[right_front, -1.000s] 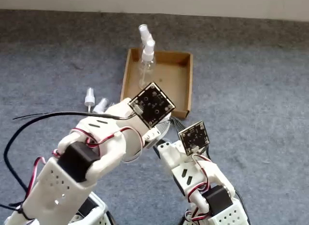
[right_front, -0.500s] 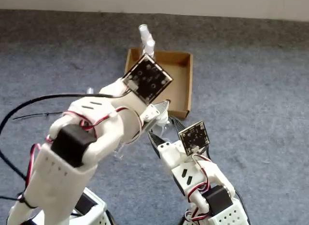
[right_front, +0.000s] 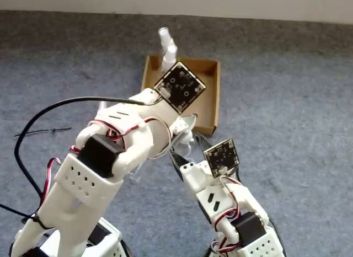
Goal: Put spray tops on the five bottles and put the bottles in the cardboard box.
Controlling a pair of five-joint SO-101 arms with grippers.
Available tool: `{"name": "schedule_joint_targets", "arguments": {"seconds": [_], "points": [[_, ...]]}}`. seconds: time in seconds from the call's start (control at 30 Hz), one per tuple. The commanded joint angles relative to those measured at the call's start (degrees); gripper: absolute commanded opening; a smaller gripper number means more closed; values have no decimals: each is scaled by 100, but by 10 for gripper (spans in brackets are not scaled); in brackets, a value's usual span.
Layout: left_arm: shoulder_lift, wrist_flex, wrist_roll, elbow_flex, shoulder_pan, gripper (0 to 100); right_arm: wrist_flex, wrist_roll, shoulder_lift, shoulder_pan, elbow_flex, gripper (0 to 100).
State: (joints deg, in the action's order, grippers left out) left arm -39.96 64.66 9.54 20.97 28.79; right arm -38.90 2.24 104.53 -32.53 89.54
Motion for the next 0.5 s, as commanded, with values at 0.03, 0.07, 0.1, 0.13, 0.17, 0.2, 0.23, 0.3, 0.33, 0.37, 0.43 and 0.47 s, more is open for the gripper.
{"name": "schedule_joint_targets", "arguments": {"seconds": [0.03, 0.07, 0.1, 0.13, 0.17, 0.2, 0.23, 0.3, 0.33, 0.37, 0.43, 0.47], "points": [[22, -369, 26, 40, -66, 168, 48, -62, 75, 66, -22, 4], [48, -387, 26, 40, -66, 168, 48, -62, 75, 66, -22, 4], [127, -387, 26, -4, -66, 168, 48, -62, 75, 57, -22, 4], [242, -387, 26, -40, -66, 168, 40, -62, 75, 57, -22, 4], [391, -404, 26, -101, -66, 168, 40, -62, 75, 57, -22, 4], [549, -431, 26, -145, -66, 168, 40, -62, 75, 57, -22, 4], [725, -413, 26, -215, -66, 168, 40, -62, 75, 57, -22, 4], [989, -396, 26, -338, -66, 169, 40, -62, 75, 57, -22, 4], [1042, -387, 26, -453, -40, 168, 40, -62, 75, 57, -22, 4], [1042, -378, 26, -532, -40, 168, 40, -62, 75, 57, -22, 4], [980, -352, 26, -646, -31, 168, 40, -62, 75, 75, -22, 4], [910, -264, 26, -681, -57, 168, 48, -62, 75, 75, -22, 4]]}}
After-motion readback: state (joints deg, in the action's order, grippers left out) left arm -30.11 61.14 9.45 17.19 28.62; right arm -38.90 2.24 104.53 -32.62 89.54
